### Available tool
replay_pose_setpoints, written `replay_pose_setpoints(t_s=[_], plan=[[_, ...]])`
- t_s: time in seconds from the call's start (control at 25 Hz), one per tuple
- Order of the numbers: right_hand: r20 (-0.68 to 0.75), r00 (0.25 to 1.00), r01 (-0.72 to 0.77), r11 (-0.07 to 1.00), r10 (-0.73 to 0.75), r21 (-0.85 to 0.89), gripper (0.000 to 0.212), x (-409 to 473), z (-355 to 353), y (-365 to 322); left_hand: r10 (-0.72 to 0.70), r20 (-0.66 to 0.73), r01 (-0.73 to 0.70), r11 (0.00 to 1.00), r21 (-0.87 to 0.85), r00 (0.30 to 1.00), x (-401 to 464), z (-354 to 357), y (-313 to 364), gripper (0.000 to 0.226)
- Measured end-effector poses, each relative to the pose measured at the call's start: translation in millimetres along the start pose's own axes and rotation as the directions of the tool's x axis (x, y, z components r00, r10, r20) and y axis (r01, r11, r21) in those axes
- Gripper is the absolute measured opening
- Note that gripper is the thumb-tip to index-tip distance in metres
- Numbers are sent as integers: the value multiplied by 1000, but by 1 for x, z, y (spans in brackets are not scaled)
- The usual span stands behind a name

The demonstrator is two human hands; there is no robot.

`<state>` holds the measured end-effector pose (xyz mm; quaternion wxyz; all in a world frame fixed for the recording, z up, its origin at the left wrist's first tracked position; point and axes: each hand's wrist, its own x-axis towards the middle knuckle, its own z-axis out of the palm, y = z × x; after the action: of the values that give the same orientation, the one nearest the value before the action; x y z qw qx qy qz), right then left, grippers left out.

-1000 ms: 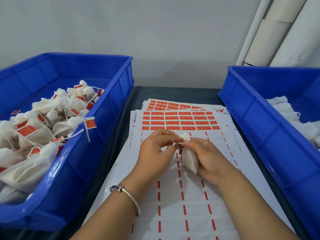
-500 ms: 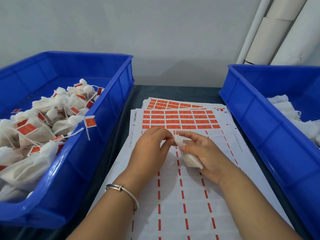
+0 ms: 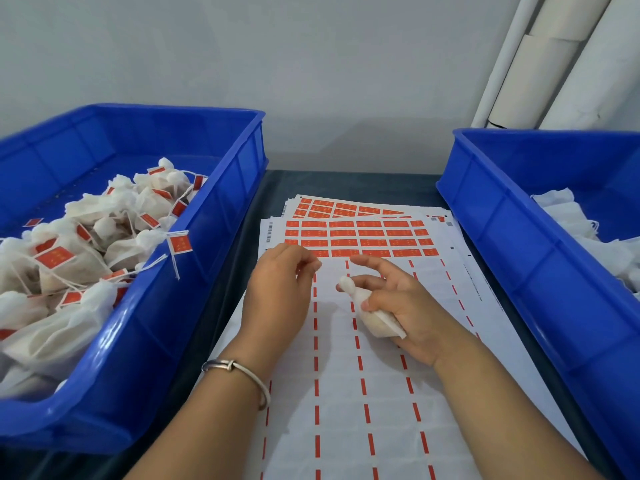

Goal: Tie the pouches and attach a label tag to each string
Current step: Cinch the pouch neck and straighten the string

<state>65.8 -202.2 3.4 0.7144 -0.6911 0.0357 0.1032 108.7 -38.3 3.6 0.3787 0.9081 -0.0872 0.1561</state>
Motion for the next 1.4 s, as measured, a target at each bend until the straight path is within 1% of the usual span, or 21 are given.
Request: replay_pose_setpoints(t_s=[0.2,0.28,0.36,0.4,0.48,0.52,0.6,0.68,0.76,0.8,0.84,0.88,0.92,0.96,1.0,1.04,1.08,1.16,1.24,1.32,1.4], plan=[[113,993,-30,999,35,-43,49,-4,-2,0,9,12,-9,1000,-28,1000,-4,3,5,11],[140,989,-44,997,53,-70,48,-7,0,-2,29,0,-29,998,-47,1000,-4,1,8,12],[152,988,-30,997,40,-71,47,-8,-1,-4,57,-21,-58,997,-52,998,-5,-1,12,12],[158,987,-18,998,28,-62,42,-9,-1,-6,72,-23,-73,996,-52,997,-5,-2,14,12],[174,985,-21,1000,22,-9,21,-12,-2,-12,91,-13,-92,995,-50,996,-5,-3,18,11],[176,984,-25,1000,22,17,21,-13,-4,-14,94,-7,-94,994,-51,996,-6,-3,21,10],[126,992,-6,1000,6,5,28,-12,-7,-17,116,1,-116,992,-47,993,-8,-5,26,10],[59,998,30,999,-31,18,28,-12,-11,-19,133,14,-132,990,-42,991,-8,-5,32,14],[19,999,36,997,-38,69,28,-13,-14,-23,56,91,-48,995,-89,994,-5,-1,35,18],[10,999,29,997,-30,75,28,-15,-16,-25,-8,170,31,991,-133,985,-3,1,36,18],[6,1000,18,997,-19,72,27,-18,-20,-27,-64,261,109,981,-162,963,-2,4,36,14],[-10,1000,4,998,-3,66,26,-22,-23,-30,-95,346,155,977,-150,933,-3,6,34,6],[-33,999,-10,998,12,58,24,-25,-27,-32,-92,442,136,988,-70,892,-4,9,30,16],[-60,998,-22,998,25,54,22,-27,-33,-34,-73,543,54,997,52,836,-8,12,24,41],[-88,995,-30,998,35,56,19,-29,-39,-37,-60,608,-64,982,180,792,-13,15,17,65],[-120,992,-33,997,40,65,17,-31,-45,-40,-34,643,-183,946,267,765,-17,17,12,80],[-155,987,-22,996,35,85,16,-32,-50,-43,-12,659,-255,916,308,752,-19,17,8,88],[-244,970,41,989,-5,142,16,-34,-61,-49,-19,664,-261,910,321,748,-17,11,3,94],[-317,947,119,975,-56,186,21,-36,-71,-52,-64,685,-244,907,344,726,-14,-1,-2,97],[-356,930,175,959,-87,223,25,-36,-80,-54,-130,721,-225,900,374,681,-9,-15,-6,98],[-379,922,173,957,-75,233,26,-33,-84,-51,-189,741,-220,882,416,644,-4,-26,-4,96]])
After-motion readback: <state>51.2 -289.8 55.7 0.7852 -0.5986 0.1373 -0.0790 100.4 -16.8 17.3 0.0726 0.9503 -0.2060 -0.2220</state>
